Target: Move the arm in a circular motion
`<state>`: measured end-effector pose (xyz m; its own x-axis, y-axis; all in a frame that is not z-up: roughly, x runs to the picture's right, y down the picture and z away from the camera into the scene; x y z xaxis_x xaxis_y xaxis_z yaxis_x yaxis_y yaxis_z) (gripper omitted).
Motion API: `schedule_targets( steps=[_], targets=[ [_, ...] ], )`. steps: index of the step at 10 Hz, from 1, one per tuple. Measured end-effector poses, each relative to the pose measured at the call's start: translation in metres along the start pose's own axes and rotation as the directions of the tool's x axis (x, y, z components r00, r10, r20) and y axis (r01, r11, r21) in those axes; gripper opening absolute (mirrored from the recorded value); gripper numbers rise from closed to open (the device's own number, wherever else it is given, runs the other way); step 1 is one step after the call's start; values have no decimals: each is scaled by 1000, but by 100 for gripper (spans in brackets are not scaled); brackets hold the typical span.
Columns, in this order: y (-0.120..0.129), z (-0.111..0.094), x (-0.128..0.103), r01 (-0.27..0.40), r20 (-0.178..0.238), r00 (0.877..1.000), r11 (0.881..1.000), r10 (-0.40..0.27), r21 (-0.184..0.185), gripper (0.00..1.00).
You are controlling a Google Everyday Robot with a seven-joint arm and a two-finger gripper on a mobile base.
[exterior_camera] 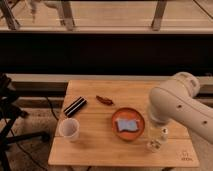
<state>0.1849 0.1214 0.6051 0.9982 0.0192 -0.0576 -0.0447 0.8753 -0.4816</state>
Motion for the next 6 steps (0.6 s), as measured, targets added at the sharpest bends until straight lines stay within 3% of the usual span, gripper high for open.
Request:
schedule_targets(
  steps=[3,6],
  targets=[
    [-53,17,-35,112,15,994,994,-111,-14,80],
    [-101,33,-68,204,12,979,979,-204,-26,80]
  ],
)
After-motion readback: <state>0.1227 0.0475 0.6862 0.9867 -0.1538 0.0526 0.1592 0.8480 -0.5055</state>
